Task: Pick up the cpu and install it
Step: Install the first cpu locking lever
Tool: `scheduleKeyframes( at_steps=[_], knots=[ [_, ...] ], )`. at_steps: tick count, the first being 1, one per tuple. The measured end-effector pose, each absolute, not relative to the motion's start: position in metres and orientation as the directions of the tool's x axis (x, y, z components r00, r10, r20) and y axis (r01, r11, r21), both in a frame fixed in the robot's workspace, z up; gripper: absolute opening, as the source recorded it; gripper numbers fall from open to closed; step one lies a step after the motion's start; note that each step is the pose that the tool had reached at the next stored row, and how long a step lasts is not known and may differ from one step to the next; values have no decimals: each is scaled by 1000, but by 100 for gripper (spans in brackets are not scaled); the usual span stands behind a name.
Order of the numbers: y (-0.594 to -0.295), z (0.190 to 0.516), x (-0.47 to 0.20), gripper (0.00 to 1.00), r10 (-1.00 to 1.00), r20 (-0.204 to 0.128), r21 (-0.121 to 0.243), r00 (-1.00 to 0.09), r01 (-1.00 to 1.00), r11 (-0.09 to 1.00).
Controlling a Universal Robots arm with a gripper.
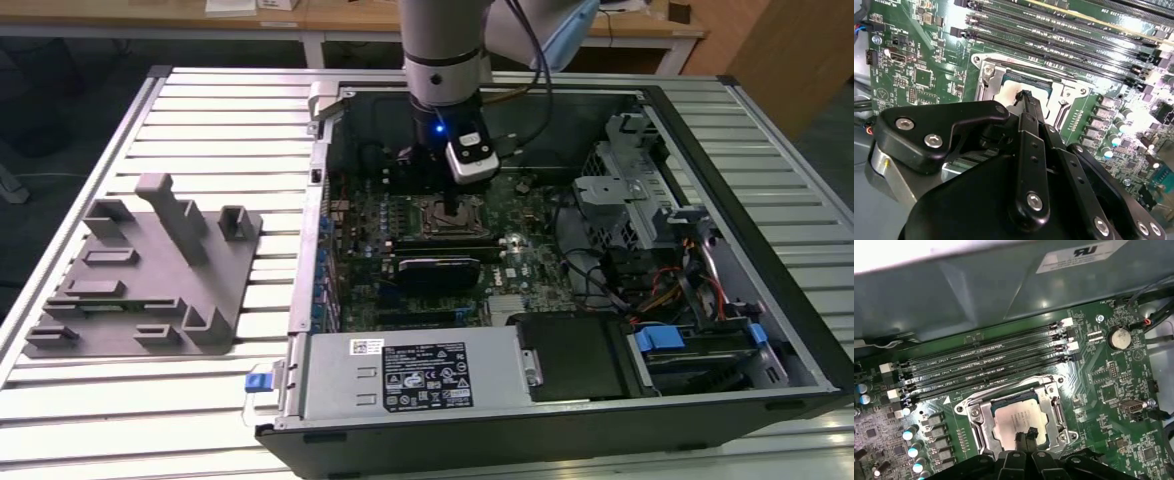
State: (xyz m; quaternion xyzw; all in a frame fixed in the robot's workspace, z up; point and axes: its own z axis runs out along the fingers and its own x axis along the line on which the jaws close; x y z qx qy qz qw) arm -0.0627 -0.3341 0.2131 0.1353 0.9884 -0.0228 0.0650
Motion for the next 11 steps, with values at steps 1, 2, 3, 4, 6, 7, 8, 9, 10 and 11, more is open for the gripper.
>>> scheduleKeyframes(
  at_steps=[1, 2, 3, 4, 6, 7, 8, 9, 10, 11],
  knots=[
    [-334, 214, -62, 11, 264, -132, -28, -955, 270, 962],
    [-334, 215, -61, 11, 264, -130, -29, -956, 270, 962],
    [-334, 216, -61, 11, 264, -130, -29, -956, 270, 962],
    [-334, 218, -61, 11, 264, -130, -29, -956, 270, 962],
    [-334, 223, -60, 11, 264, -129, -29, -956, 270, 962],
    [-334, 225, -60, 11, 264, -129, -29, -956, 270, 962],
    [-334, 228, -59, 11, 264, -130, -29, -956, 270, 962],
    [-334, 231, -59, 11, 264, -129, -29, -956, 270, 962],
    [-334, 233, -59, 11, 264, -130, -29, -956, 270, 962],
    [-334, 235, -58, 11, 264, -129, -29, -956, 270, 962]
  ],
)
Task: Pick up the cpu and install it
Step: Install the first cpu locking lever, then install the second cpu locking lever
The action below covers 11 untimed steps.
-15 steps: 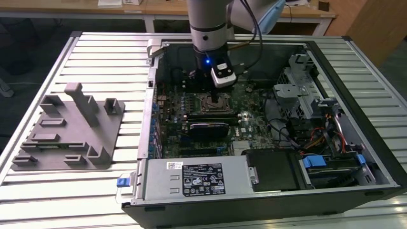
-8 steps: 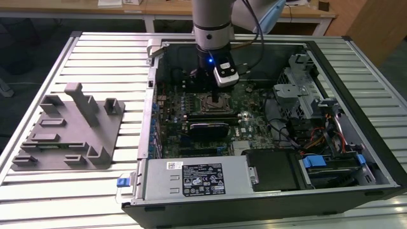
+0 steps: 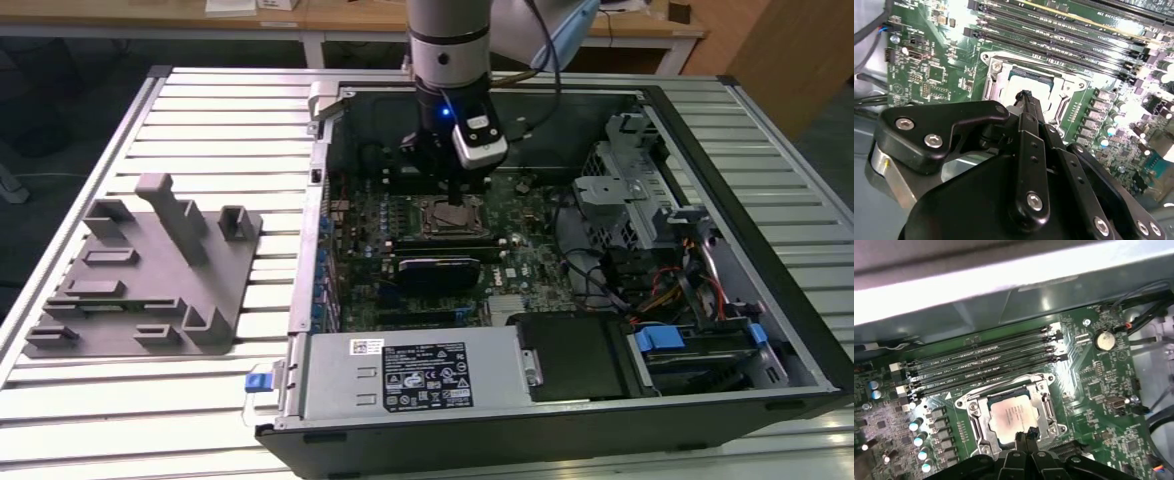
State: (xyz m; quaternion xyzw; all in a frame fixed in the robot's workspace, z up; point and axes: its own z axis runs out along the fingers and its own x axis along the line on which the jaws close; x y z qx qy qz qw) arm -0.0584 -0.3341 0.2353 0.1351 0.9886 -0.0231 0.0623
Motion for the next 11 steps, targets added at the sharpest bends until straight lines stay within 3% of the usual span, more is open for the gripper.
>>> scheduleKeyframes(
  at_steps=[11],
  knots=[
    [-336, 238, -57, 11, 264, -130, -29, -956, 270, 962]
  ],
)
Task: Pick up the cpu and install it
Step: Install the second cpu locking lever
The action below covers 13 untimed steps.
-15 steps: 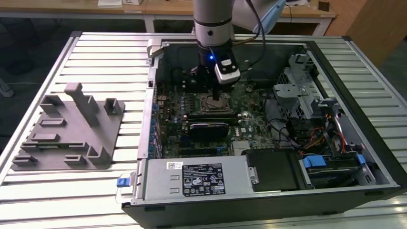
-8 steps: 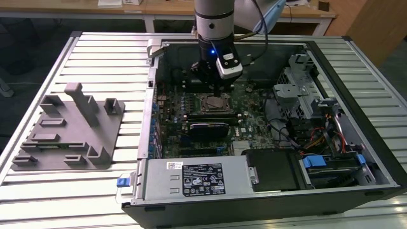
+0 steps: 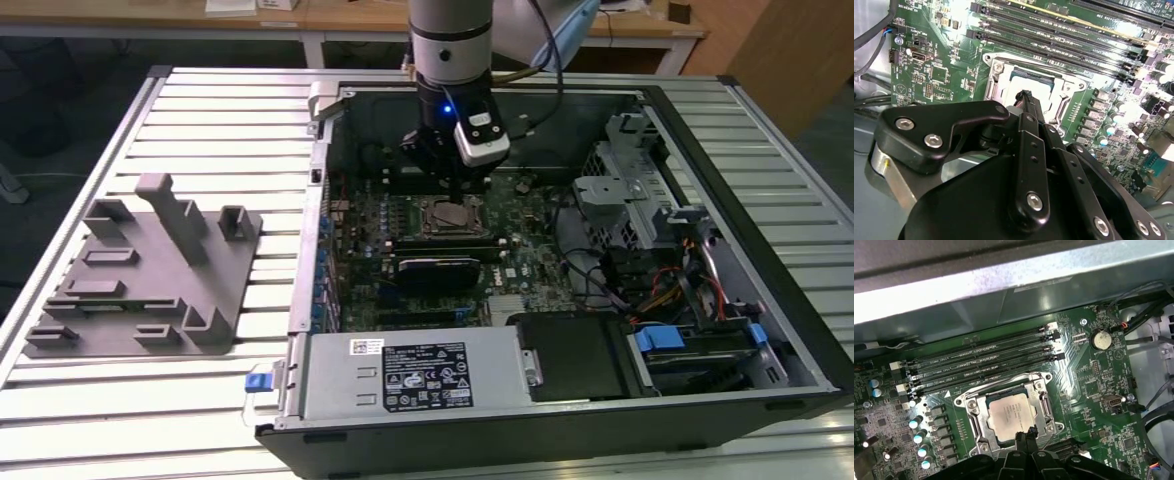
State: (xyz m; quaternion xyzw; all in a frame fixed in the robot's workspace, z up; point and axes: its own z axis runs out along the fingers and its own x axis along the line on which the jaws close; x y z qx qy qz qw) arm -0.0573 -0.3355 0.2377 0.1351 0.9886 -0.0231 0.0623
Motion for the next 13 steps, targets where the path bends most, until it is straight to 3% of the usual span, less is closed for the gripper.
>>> scheduleKeyframes(
  at_steps=[13],
  knots=[
    [-342, 238, -57, 11, 264, -129, -29, -956, 270, 962]
  ],
)
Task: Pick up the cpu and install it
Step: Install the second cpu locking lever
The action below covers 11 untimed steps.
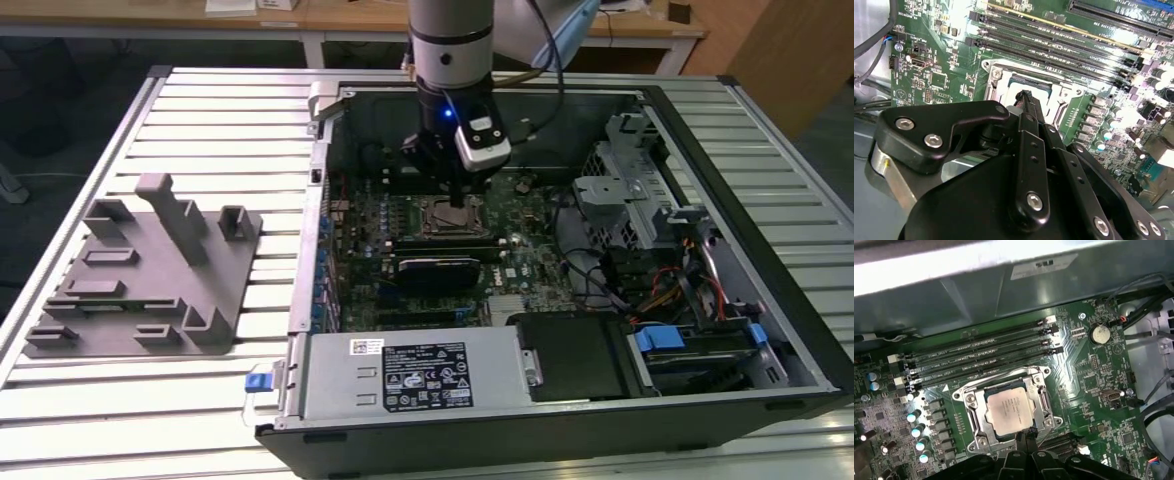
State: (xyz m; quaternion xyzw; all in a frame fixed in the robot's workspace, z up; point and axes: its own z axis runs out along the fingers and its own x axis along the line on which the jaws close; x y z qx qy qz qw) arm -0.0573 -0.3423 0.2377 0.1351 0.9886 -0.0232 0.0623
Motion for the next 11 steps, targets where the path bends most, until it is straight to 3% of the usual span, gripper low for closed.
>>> scheduleKeyframes(
  at_steps=[11],
  knots=[
    [-352, 238, -57, 11, 264, -129, -29, -956, 270, 962]
  ],
)
